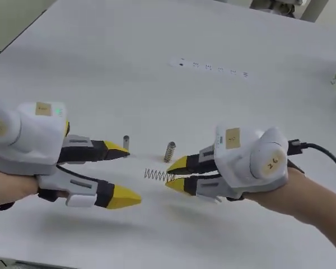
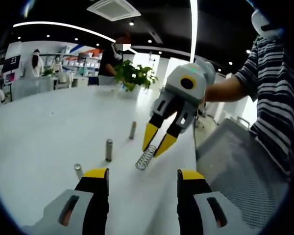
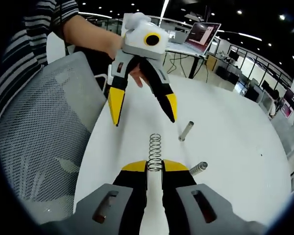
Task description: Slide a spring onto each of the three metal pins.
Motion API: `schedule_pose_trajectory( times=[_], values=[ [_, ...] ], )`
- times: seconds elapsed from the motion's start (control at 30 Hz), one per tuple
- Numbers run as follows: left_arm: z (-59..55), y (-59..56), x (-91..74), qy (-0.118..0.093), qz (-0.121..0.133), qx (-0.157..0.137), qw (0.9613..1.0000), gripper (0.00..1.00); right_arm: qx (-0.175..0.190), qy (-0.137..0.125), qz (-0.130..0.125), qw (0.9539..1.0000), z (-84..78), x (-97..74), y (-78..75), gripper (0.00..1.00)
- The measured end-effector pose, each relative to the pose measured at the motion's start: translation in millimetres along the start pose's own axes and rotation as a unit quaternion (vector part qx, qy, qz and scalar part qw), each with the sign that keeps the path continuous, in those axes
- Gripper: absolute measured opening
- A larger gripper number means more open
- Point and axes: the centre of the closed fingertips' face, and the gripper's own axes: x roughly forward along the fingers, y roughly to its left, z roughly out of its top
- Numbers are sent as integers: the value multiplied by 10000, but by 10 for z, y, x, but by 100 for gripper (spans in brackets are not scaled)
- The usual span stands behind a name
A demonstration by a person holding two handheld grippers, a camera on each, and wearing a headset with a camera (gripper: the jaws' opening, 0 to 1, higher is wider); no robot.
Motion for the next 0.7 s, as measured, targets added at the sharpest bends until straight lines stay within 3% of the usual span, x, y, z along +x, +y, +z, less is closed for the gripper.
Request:
schedule_pose_trajectory(
  times=[0.33, 0.5, 0.7],
  values=[
    [112, -66, 177, -112, -270, 263, 9992, 28, 4, -142, 110, 9998, 73, -72, 32, 8],
    [108, -151, 253, -64, -458, 410, 9981, 20, 62, -225, 141, 9996, 93, -106, 54, 8],
    [124, -175, 288, -126, -525, 415, 9977, 11, 115, -301, 109, 9994, 124, -150, 39, 8]
  ],
)
